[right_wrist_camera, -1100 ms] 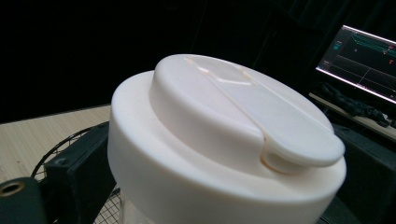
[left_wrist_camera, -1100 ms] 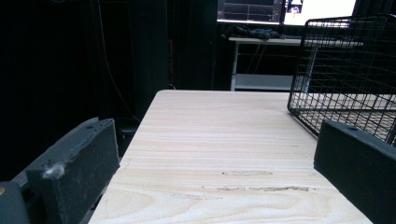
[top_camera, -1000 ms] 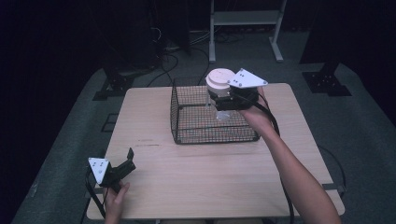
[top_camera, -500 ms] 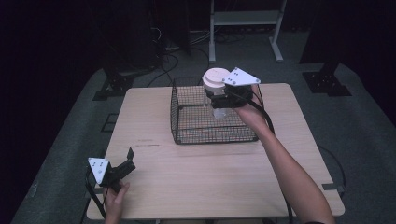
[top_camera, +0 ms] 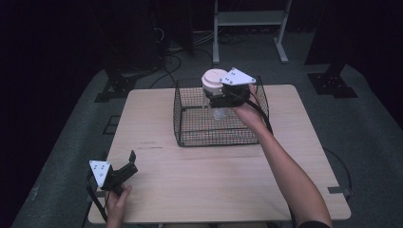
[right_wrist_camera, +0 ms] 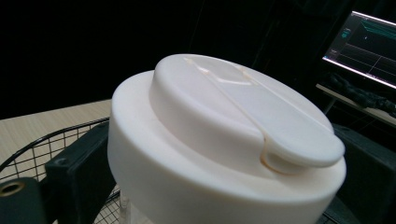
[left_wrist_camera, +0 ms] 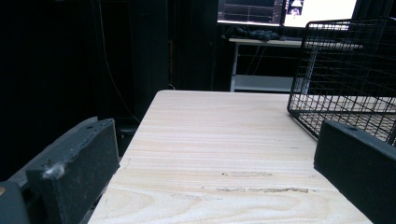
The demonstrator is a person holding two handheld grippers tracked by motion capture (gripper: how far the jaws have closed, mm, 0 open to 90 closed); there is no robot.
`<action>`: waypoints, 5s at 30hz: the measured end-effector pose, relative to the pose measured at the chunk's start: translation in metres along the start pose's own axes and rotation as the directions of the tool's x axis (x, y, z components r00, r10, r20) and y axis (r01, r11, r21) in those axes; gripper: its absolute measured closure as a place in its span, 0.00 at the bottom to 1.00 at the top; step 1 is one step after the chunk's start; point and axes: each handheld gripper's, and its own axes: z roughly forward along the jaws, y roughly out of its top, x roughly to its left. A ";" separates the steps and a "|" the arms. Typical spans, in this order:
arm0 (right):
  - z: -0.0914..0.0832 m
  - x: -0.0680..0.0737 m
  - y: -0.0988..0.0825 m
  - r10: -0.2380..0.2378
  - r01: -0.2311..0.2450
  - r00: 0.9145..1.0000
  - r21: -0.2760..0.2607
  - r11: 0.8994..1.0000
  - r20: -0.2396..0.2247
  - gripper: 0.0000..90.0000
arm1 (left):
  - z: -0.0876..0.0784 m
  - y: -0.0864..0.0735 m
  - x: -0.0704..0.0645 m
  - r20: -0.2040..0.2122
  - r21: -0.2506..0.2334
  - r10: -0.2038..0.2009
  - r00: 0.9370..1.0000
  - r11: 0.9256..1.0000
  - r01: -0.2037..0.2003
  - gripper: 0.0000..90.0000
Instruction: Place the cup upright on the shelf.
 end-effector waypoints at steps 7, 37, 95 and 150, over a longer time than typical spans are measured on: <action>0.014 -0.003 -0.010 0.007 -0.007 1.000 0.014 1.000 0.005 0.05 | 0.000 0.000 0.000 0.000 0.001 -0.002 1.000 1.000 0.002 0.00; 0.058 -0.001 -0.066 0.029 -0.027 0.999 0.096 0.995 -0.026 0.04 | 0.000 0.000 0.001 0.002 0.001 -0.009 1.000 1.000 0.009 0.00; 0.038 -0.003 -0.060 -0.019 0.019 1.000 0.050 0.999 -0.010 0.05 | 0.000 0.000 0.000 0.001 0.005 0.001 1.000 1.000 -0.001 0.00; -0.080 -0.035 -0.066 0.026 -0.026 1.000 0.009 1.000 0.000 0.04 | 0.000 0.000 -0.002 -0.002 0.004 0.019 1.000 1.000 -0.019 0.00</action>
